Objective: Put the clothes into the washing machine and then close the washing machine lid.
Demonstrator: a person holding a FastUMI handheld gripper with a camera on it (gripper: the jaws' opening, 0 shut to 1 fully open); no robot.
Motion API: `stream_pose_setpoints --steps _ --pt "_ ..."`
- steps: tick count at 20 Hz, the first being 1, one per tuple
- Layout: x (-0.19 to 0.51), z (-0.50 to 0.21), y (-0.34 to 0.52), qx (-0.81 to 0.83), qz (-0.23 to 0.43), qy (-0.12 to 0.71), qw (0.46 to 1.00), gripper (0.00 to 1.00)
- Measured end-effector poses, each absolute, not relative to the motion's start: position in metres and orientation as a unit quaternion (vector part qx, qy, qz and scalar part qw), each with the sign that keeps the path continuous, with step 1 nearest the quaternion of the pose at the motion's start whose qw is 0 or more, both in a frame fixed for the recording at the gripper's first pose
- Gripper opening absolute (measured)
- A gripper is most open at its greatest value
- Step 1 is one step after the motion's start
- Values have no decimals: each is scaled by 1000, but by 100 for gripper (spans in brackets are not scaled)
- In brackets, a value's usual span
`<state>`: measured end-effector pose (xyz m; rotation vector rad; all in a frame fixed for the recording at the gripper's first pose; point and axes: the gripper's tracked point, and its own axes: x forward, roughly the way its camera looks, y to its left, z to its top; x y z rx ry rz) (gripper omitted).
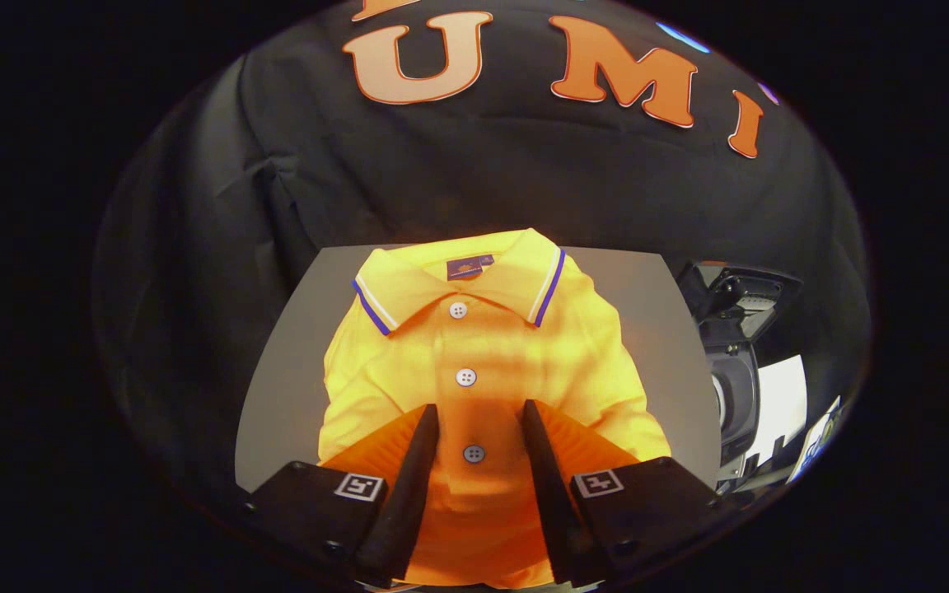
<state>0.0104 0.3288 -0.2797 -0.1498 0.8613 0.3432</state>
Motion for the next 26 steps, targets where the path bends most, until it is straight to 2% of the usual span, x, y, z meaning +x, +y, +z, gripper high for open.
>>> stream_pose_setpoints --steps 1,2,3,4,6,7,8,11,12,18,26 --pt "13 -280 330 -65 167 413 893 69" --pt "13 -280 329 -67 173 412 892 57" --pt "12 -279 327 -59 171 411 893 57" --pt "11 -278 329 -58 175 410 893 42" --pt "11 -275 329 -58 186 402 895 32" --pt "11 -275 327 -66 193 393 897 31" --pt "11 -275 327 -75 200 383 899 25" --pt "13 -276 326 -75 202 369 904 19" --pt "12 -274 325 -64 199 371 905 12" --pt "21 -237 310 0 224 354 908 12" --pt "65 -187 203 25 209 312 926 12"
